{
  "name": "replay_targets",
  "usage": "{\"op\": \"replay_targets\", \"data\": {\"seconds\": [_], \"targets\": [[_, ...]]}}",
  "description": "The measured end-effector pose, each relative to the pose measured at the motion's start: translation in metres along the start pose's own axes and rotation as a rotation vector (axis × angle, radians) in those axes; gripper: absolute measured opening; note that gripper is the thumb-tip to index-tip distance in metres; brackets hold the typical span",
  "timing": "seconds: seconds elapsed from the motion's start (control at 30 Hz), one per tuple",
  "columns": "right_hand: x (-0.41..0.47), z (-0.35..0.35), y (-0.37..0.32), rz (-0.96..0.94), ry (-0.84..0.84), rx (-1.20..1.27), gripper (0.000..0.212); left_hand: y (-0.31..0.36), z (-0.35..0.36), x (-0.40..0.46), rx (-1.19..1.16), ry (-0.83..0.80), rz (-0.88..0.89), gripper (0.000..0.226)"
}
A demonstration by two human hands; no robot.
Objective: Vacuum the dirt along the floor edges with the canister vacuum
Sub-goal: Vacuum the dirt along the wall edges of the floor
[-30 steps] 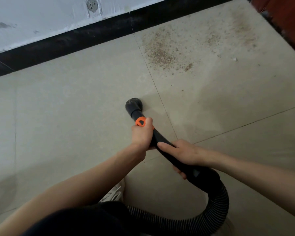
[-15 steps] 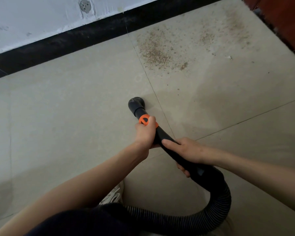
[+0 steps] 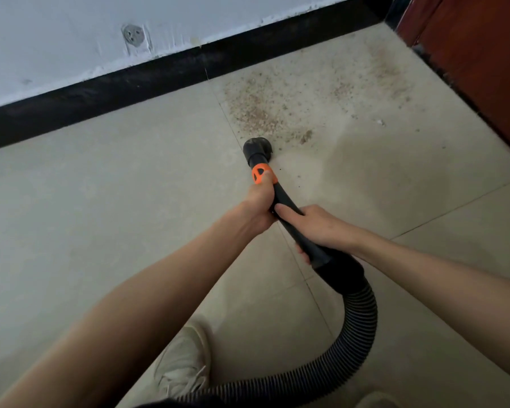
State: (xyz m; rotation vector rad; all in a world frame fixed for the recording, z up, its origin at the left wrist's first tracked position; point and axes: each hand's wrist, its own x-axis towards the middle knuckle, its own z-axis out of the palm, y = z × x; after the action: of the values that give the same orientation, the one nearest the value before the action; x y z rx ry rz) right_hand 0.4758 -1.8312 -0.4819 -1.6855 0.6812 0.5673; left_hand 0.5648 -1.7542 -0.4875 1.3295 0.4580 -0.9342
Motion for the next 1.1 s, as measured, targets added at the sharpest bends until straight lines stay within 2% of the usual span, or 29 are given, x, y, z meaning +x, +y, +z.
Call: {"op": "replay_targets", "data": {"seconds": [0.17,0.33,0.43,0.53,0.6,0.77,0.87,0.93,1.03,1.1], "targets": [[0.023,-0.009,-0.026,-0.156,0.021,-0.131,0.053,0.046,-0.012,0.034,-0.035,0.085,0.135,0.032],[0.025,0.022,-0.024,-0.147,-0.038,0.251,0.055,0.104,-0.062,0.069,-0.073,0.154,0.177,0.040],[0.034,0.054,-0.036,-0.179,-0.002,0.299,0.041,0.127,-0.089,0.083,-0.104,0.056,0.158,0.046],[0.042,0.073,-0.063,-0.141,-0.133,0.283,0.053,0.145,-0.115,0.091,-0.170,-0.164,0.109,0.050],[0.046,0.076,-0.081,-0.092,-0.224,0.289,0.057,0.155,-0.126,0.093,-0.231,-0.220,0.087,0.050],[0.055,0.069,-0.114,-0.062,-0.265,0.159,0.056,0.171,-0.145,0.089,-0.319,-0.112,0.012,0.053],[0.066,0.062,-0.129,-0.047,-0.246,0.094,0.051,0.165,-0.146,0.084,-0.227,0.070,0.038,0.051],[0.073,0.058,-0.139,-0.027,-0.246,0.059,0.051,0.159,-0.141,0.082,-0.249,0.175,0.067,0.040],[0.082,0.049,-0.151,0.053,-0.310,0.064,0.062,0.158,-0.137,0.084,-0.350,0.167,0.041,0.034],[0.087,0.044,-0.155,0.141,-0.416,0.091,0.068,0.160,-0.137,0.088,-0.371,0.123,0.025,0.034]]}}
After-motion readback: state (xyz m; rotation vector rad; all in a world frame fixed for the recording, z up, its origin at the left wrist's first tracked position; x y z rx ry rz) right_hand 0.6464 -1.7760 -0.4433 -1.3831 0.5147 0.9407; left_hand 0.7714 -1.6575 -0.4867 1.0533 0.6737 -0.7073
